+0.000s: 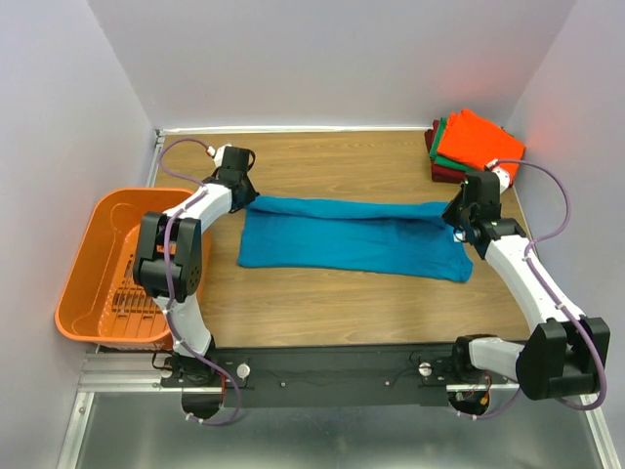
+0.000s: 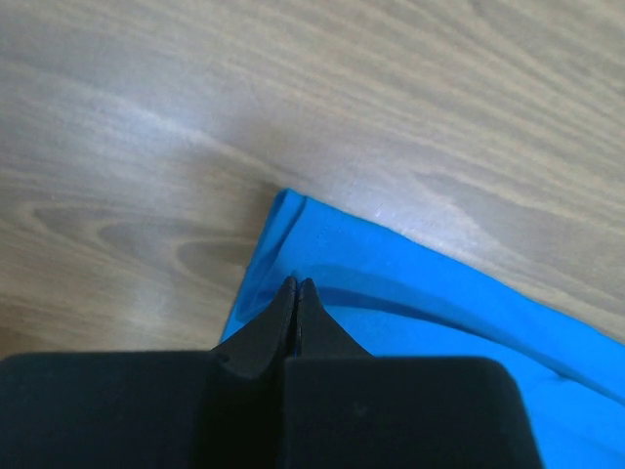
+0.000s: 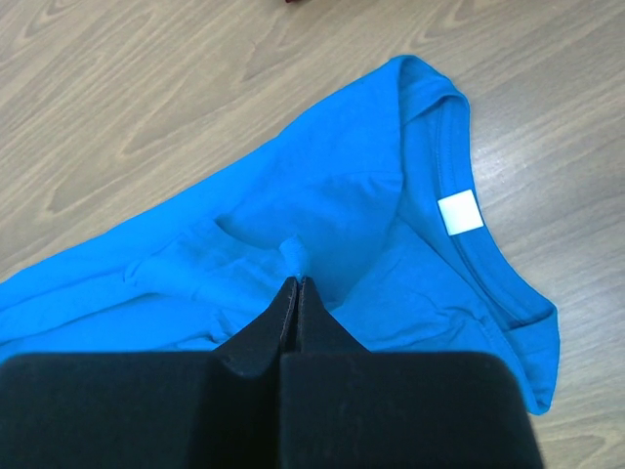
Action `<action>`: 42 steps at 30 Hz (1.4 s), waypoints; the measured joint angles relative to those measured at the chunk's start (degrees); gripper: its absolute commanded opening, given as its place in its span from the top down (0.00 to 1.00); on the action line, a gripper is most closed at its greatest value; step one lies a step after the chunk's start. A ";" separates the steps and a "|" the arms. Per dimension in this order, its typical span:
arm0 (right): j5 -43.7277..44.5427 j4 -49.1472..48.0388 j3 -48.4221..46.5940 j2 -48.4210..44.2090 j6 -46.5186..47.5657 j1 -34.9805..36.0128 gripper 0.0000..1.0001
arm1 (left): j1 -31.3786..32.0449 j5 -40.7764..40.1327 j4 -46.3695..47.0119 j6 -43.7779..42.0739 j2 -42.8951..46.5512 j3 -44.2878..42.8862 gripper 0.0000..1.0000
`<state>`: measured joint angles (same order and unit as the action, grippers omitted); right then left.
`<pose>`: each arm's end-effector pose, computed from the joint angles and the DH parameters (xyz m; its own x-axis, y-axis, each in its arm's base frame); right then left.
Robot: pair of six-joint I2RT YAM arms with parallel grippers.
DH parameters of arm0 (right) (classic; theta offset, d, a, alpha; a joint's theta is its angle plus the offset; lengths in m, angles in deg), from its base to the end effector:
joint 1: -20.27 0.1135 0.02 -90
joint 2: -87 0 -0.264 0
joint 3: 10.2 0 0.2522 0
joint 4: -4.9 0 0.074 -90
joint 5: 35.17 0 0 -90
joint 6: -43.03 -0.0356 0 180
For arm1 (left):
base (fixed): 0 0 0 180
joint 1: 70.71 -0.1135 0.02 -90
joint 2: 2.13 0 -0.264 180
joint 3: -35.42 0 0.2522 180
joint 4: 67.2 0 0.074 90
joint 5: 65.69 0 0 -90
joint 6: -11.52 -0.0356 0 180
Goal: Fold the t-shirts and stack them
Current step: Fold the tshirt
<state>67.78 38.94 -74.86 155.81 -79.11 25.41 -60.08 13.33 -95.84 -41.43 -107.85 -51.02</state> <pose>0.2612 0.0155 0.2742 -0.4745 0.4779 -0.7392 0.4022 0.8647 0.3008 0.3969 -0.0676 0.2035 -0.6157 -0.4862 -0.6200 -0.3951 0.8713 -0.2910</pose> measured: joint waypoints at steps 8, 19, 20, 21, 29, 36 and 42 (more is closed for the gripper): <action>1.03 1.05 1.53 -0.28 -0.04 0.00 0.99 | 0.00 0.15 0.00 0.79 2.49 3.56 1.00; 3.67 3.04 4.59 0.33 -1.31 -0.39 0.99 | 0.00 0.28 0.50 1.22 3.28 6.56 1.00; 3.93 3.04 4.59 0.72 -1.46 -0.59 0.99 | 0.00 0.37 0.52 1.27 3.37 6.97 1.00; 4.15 3.04 4.59 1.36 -1.55 -0.90 0.99 | 0.00 0.39 0.52 1.33 3.39 7.13 1.00; 4.35 3.17 4.66 3.30 -2.01 -3.06 0.99 | 0.00 0.37 0.44 1.40 3.39 7.41 1.00; 4.15 3.17 5.75 4.28 -2.38 -4.37 0.99 | 0.00 1.03 0.46 1.62 3.39 7.52 0.68; 3.06 3.17 6.08 5.44 -2.36 -4.48 0.79 | 0.00 1.77 0.11 1.27 4.83 7.56 0.49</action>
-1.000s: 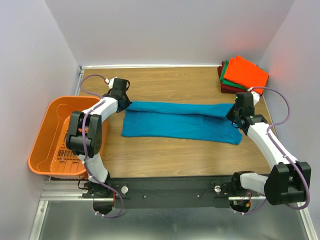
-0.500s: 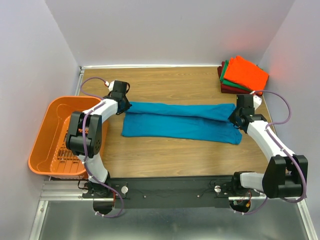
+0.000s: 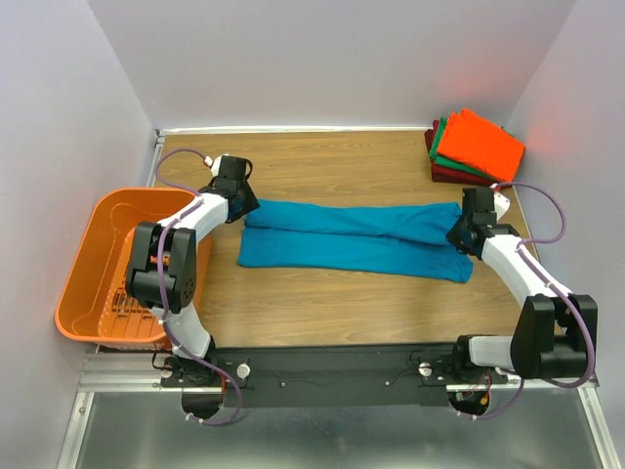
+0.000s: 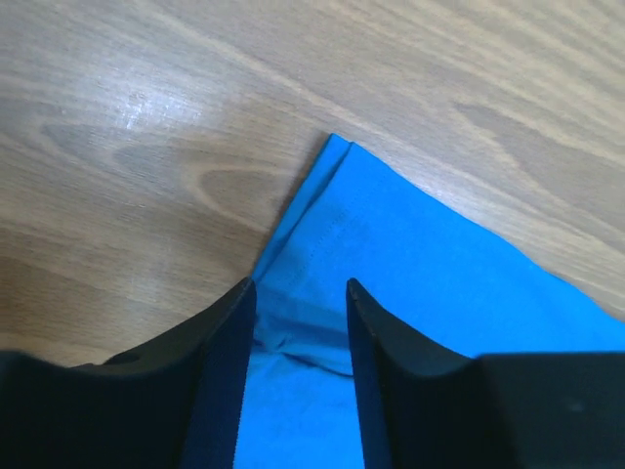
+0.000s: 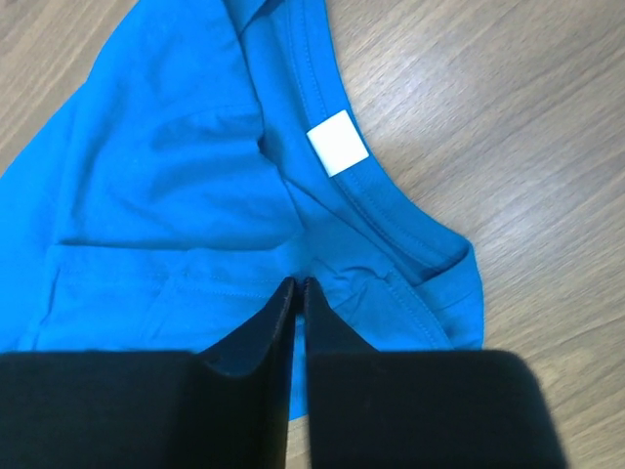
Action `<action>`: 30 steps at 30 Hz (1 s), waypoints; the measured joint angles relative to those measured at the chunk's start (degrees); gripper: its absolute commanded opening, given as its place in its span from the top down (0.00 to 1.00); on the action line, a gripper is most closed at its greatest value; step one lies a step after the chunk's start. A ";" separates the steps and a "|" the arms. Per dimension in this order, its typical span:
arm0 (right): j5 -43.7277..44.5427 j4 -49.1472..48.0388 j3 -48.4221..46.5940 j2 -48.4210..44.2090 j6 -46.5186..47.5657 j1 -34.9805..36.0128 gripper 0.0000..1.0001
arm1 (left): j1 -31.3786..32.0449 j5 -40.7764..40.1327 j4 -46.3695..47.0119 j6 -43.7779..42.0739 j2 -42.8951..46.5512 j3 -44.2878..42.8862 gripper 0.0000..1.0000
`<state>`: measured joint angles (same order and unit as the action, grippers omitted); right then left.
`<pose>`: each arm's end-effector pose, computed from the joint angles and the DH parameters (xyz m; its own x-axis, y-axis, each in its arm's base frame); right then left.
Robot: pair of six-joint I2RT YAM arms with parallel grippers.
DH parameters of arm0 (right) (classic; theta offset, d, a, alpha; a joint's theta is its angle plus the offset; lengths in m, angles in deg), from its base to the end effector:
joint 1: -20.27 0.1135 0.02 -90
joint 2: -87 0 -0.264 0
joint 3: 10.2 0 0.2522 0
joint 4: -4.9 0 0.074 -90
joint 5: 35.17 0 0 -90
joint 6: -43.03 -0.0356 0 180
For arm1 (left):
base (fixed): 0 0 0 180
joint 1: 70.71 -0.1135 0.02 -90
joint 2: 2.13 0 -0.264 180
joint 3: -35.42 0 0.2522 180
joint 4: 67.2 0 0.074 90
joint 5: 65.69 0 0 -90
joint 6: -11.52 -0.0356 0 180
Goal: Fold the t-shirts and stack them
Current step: Fold the tshirt
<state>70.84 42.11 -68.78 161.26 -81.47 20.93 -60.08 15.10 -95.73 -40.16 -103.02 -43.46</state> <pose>0.2566 -0.0069 0.2131 -0.5692 0.5379 -0.6218 0.5797 0.7989 0.1605 0.3677 -0.0632 0.1940 -0.6463 -0.5015 -0.5752 -0.4061 0.8642 -0.2971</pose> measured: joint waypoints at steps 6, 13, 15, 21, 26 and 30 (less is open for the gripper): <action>-2.38 -0.15 0.00 0.00 0.31 -0.02 0.46 | 0.00 0.11 -0.81 -0.83 1.62 -1.49 0.54; -5.66 -0.59 -0.02 -3.17 1.44 -0.04 0.43 | 0.37 0.72 -1.40 -1.73 1.97 -3.45 0.73; -7.52 -1.36 -0.13 -3.30 2.03 -0.02 0.44 | 0.76 0.92 -1.40 -1.51 1.99 -3.54 0.81; -10.84 -3.45 -4.52 4.22 2.82 5.60 0.44 | 4.61 1.14 -0.66 0.42 1.95 -2.86 0.83; -11.28 -5.60 -7.63 10.75 2.80 11.85 0.45 | 6.49 1.60 0.85 1.95 1.60 0.92 0.83; -11.23 -6.54 -9.75 15.69 2.71 14.80 0.46 | 6.40 1.84 2.43 2.62 0.83 3.91 0.84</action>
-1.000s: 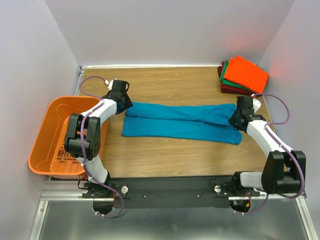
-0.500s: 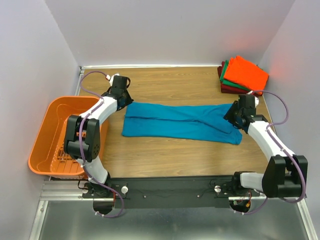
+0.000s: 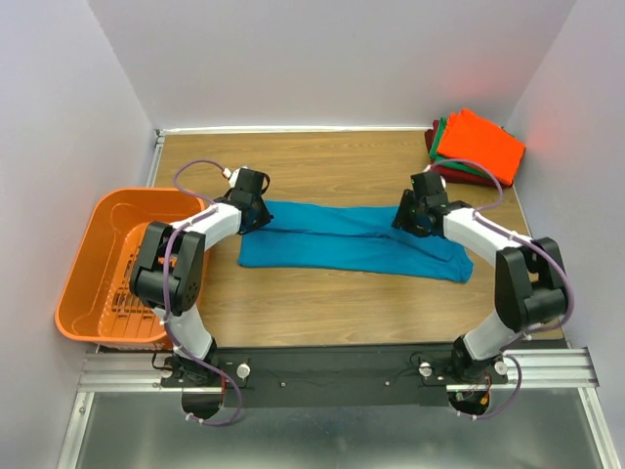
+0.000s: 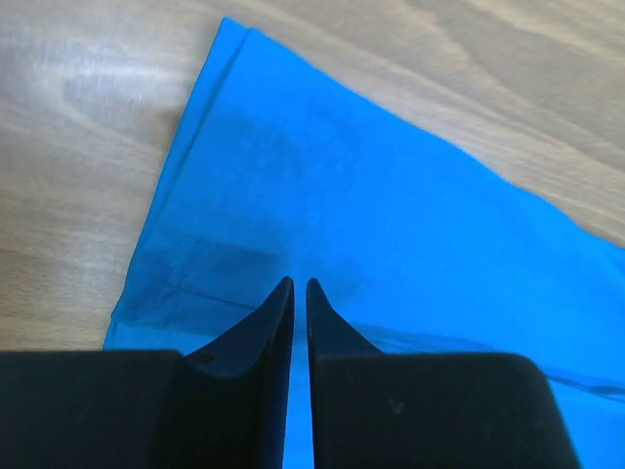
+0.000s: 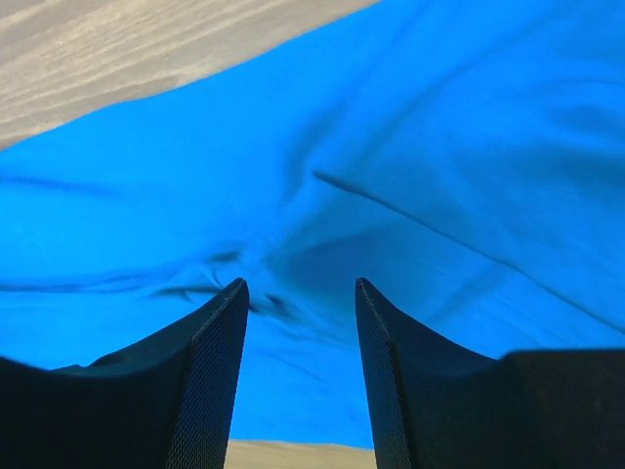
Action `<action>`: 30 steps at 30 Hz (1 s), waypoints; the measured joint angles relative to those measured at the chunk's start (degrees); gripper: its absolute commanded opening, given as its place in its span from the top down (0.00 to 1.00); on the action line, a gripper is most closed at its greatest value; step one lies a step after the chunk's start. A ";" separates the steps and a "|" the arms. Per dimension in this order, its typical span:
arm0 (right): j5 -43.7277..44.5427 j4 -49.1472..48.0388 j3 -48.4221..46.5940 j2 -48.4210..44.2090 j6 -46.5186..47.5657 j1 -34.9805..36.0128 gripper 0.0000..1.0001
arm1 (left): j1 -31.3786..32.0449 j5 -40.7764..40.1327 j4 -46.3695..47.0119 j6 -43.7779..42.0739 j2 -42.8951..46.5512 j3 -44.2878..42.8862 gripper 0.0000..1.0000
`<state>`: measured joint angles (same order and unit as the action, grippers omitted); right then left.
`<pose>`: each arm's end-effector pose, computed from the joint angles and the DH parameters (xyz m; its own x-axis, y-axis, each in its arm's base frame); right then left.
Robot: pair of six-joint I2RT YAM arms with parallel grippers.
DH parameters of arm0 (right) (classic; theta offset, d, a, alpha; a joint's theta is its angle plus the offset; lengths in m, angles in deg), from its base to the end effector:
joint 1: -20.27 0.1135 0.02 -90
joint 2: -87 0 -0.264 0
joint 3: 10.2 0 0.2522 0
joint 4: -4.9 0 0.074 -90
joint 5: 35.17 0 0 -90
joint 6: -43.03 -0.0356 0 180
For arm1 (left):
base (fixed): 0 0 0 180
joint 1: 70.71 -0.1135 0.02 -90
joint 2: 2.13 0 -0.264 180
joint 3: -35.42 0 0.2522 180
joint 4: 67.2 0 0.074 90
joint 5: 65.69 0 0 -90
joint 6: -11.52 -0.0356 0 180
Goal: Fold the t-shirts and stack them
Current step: Fold the tshirt
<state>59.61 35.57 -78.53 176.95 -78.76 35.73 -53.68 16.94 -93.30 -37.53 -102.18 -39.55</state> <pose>0.3104 0.0828 0.1980 -0.7622 0.3339 -0.5546 0.2177 0.9390 0.2662 0.3484 -0.1020 0.1814 -0.7026 -0.4646 -0.5390 -0.3269 0.8835 -0.3354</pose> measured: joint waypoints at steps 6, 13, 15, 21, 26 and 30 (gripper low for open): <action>0.11 -1.09 -6.36 6.99 -0.09 4.33 0.46 | 0.15 0.26 1.79 0.94 -0.07 2.93 0.85; 0.28 -2.47 -12.02 12.17 -0.09 8.63 0.46 | 0.35 0.50 4.00 1.92 -0.15 5.18 0.85; 0.33 -2.62 -12.72 13.44 -0.09 10.03 0.46 | 0.35 0.50 4.74 2.14 -0.15 5.51 0.85; 0.50 -2.73 -12.44 15.21 -0.39 12.68 0.47 | 0.35 0.50 6.05 2.45 0.04 6.23 0.85; 0.63 -2.91 -9.66 14.73 -1.03 13.31 0.47 | 0.35 0.50 6.69 2.67 0.35 6.82 0.86; 0.68 -3.80 -7.39 13.77 -1.64 13.31 0.47 | 0.35 0.50 6.88 2.89 0.50 7.06 0.88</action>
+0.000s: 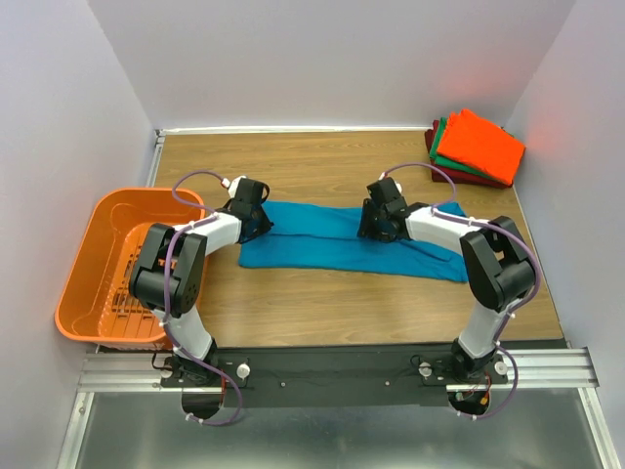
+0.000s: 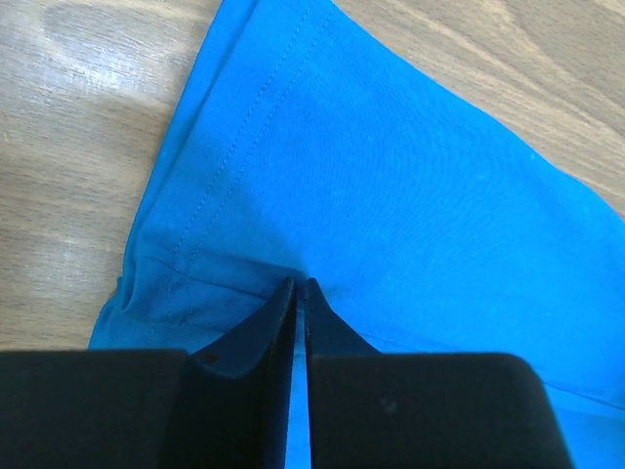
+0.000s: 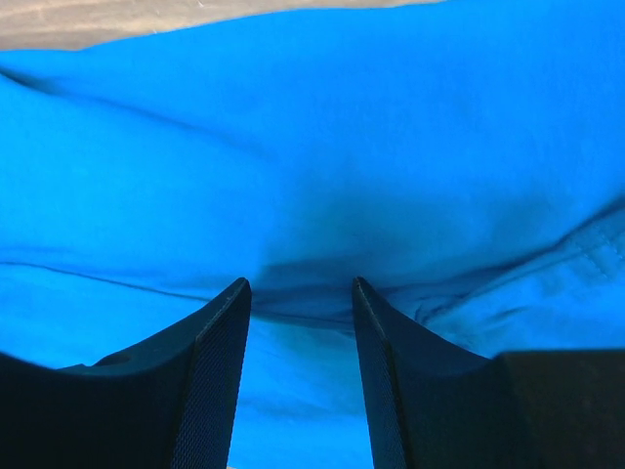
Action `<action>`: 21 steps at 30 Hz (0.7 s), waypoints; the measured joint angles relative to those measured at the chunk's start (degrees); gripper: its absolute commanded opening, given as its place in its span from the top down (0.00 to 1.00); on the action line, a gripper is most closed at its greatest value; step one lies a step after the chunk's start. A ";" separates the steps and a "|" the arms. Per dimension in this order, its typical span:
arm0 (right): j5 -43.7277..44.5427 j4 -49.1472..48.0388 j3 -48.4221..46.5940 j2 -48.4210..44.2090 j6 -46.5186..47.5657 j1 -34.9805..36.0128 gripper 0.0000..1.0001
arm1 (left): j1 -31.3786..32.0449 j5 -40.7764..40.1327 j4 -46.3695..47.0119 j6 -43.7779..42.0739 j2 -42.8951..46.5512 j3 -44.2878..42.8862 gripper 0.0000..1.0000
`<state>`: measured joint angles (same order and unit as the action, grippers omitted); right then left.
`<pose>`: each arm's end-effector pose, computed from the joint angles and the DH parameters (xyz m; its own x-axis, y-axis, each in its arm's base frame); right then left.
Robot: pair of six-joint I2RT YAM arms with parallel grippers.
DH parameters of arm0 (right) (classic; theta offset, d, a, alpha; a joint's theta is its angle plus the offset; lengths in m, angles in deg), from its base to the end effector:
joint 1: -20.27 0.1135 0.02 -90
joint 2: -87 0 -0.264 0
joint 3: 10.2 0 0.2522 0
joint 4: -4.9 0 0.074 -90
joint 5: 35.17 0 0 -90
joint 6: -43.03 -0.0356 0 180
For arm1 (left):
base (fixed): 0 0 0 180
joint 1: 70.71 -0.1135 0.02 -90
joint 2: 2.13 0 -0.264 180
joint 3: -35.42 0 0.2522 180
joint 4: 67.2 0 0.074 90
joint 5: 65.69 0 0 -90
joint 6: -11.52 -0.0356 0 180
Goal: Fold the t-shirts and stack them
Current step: Fold the tshirt
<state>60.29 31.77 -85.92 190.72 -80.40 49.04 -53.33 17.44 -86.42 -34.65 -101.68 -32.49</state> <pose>0.3244 0.1743 0.1621 -0.8358 0.1667 -0.5231 0.0352 0.9671 0.2521 0.3329 -0.0997 0.1567 -0.6895 -0.5046 -0.5196 -0.3506 0.8602 -0.3702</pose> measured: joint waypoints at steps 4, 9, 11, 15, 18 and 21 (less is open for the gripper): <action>0.11 -1.27 2.05 -1.27 -0.44 0.02 0.47 | 0.00 0.00 0.46 0.31 0.26 0.59 0.90; 0.90 -1.40 2.69 -1.88 -0.63 0.04 0.47 | 0.00 0.02 0.17 0.37 0.79 0.92 0.90; 0.98 -1.36 2.67 -1.88 -0.63 0.04 0.47 | 0.00 -0.09 -0.46 0.37 1.07 0.92 0.90; 1.51 -1.31 2.67 -1.88 -0.66 0.04 0.47 | 0.00 -0.92 -2.34 0.39 2.51 0.92 0.90; 2.29 -1.03 2.67 -2.08 -0.66 0.04 0.46 | 0.00 -1.66 -3.19 0.39 3.56 0.92 0.90; 2.93 -0.55 2.67 -2.67 -0.63 0.04 0.46 | 0.00 -2.75 -3.67 0.39 4.57 0.94 0.90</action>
<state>63.22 31.22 -83.25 188.05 -81.03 49.08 -53.33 14.68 -90.09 -34.26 -97.11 -31.55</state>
